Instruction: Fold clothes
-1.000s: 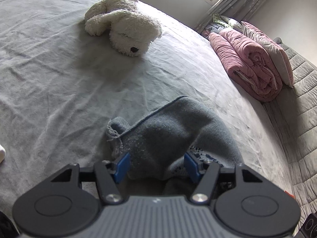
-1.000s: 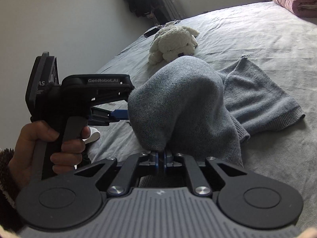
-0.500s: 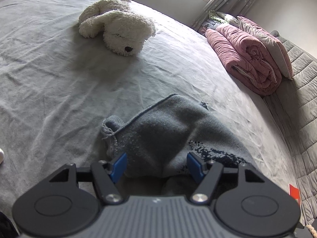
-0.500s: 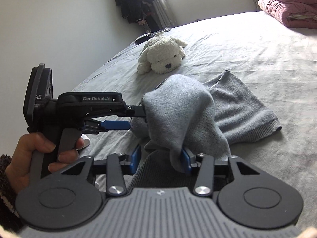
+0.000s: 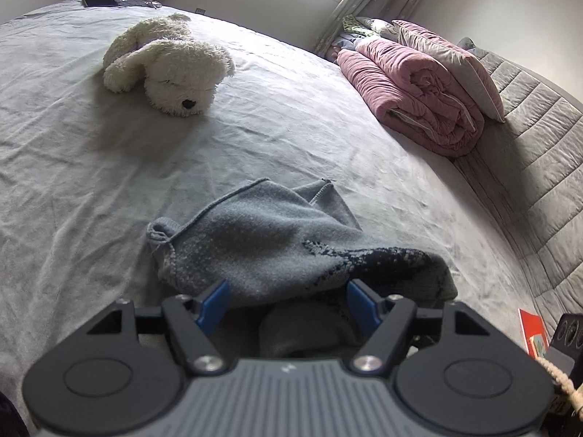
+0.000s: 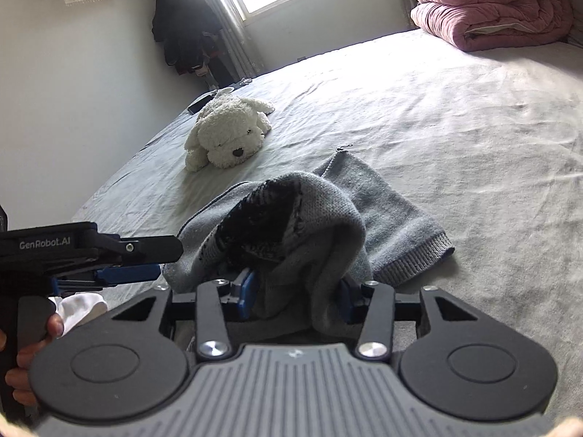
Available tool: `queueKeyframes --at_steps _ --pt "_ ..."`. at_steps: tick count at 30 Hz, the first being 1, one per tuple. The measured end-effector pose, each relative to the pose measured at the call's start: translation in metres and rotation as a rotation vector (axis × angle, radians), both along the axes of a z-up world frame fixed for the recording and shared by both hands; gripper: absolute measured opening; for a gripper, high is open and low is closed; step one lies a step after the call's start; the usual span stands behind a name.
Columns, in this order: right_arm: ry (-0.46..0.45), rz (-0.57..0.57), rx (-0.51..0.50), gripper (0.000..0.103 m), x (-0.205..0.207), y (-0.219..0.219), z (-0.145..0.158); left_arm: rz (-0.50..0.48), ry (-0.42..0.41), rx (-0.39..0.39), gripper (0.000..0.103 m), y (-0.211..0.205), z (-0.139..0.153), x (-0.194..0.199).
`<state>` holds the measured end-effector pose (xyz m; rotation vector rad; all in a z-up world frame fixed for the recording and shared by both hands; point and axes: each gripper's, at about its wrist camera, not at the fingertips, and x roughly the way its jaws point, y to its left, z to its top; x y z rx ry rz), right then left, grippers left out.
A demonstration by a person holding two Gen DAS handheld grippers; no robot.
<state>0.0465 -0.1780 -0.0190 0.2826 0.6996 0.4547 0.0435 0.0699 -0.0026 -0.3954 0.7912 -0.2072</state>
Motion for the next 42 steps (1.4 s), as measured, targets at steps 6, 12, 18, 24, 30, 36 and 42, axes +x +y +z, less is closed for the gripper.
queueKeyframes --at_steps 6,12,18,24,30,36,42 --pt "0.023 -0.005 0.044 0.018 -0.001 -0.005 -0.001 -0.006 -0.004 0.002 0.077 0.000 0.001 -0.004" --pt "-0.007 0.093 0.063 0.017 -0.020 0.007 0.012 -0.012 0.006 -0.018 0.078 0.001 -0.001 -0.003" --pt "-0.003 0.200 0.052 0.016 -0.037 0.031 0.010 0.021 0.024 -0.080 0.077 0.013 -0.005 0.002" --pt "0.015 0.248 0.033 0.016 -0.038 0.044 0.003 0.023 0.045 -0.069 0.055 0.011 -0.014 0.007" --pt "0.017 0.275 0.050 0.024 -0.032 0.037 0.005 0.011 0.076 -0.022 0.003 0.001 -0.024 0.006" --pt "-0.019 0.222 0.104 0.045 -0.022 0.002 0.018 0.027 0.067 0.056 0.003 0.012 -0.020 0.000" --pt "-0.053 0.038 0.037 0.057 0.004 -0.025 0.016 0.048 0.068 0.116 0.000 0.031 -0.021 -0.004"
